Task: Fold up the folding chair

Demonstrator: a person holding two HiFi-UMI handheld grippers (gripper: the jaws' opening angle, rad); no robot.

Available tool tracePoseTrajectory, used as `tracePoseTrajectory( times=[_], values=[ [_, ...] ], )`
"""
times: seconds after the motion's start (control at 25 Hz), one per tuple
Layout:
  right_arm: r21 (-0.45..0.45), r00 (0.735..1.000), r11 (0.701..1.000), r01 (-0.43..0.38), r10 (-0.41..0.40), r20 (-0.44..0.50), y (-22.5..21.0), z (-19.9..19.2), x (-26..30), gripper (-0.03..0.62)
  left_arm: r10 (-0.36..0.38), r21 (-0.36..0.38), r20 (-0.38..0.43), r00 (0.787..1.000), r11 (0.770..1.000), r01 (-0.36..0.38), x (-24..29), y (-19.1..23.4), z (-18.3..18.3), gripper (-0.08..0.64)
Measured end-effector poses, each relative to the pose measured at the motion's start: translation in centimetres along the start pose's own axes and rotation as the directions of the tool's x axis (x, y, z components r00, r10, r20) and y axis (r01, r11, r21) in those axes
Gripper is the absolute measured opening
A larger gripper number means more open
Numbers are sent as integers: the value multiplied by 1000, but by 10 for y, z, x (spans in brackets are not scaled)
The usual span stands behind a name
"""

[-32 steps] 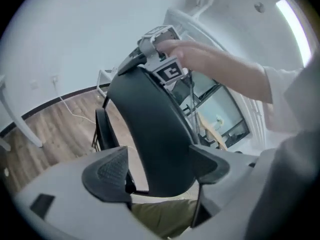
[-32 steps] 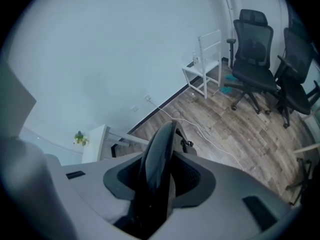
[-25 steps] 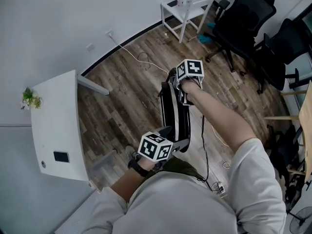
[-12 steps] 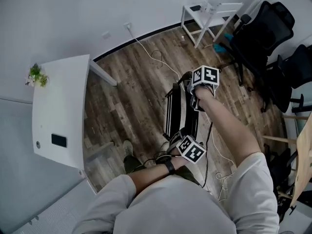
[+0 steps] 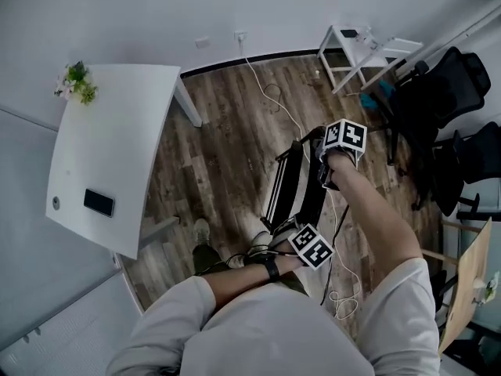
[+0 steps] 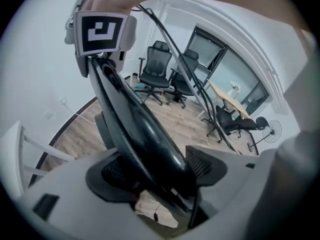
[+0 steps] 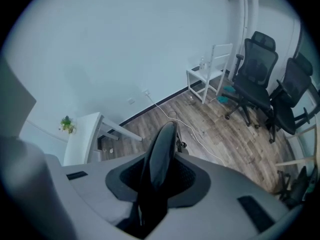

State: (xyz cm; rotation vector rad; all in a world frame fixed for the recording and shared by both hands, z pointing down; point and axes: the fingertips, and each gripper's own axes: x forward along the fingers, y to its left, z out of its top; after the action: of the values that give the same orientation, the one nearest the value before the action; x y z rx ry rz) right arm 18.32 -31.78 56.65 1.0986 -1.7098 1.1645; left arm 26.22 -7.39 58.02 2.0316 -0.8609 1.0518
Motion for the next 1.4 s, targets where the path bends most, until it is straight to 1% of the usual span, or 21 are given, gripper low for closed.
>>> tracePoseTrajectory(
  times=[0.16,0.32,0.64,0.88,1.12,1.28,1.4],
  values=[
    [-1,1000,1000,26,-26,-3,39,-3,7,106,-10,-13,11,1000,1000,10,-24,27,-23,327],
    [-4,1000,1000,23,-23,0,82,-4,13,106,-7,-25,23,1000,1000,7,-50,55,-45,324],
    [-7,1000,1000,-15,15,4,183,-9,32,104,33,-52,33,999,998,-31,-106,122,-98,314],
    [-33,999,998,-53,53,1,272,-6,54,104,67,-81,34,997,995,-64,-150,186,-138,311],
    [-67,997,995,-78,78,-11,354,-10,76,106,100,-121,42,994,988,-94,-186,237,-178,308],
    [-81,996,992,-93,91,-22,398,-13,89,105,115,-134,42,992,985,-109,-205,268,-202,305],
    [-77,995,993,-95,93,-28,421,-15,98,106,116,-140,45,992,984,-109,-217,286,-217,304]
  ],
)
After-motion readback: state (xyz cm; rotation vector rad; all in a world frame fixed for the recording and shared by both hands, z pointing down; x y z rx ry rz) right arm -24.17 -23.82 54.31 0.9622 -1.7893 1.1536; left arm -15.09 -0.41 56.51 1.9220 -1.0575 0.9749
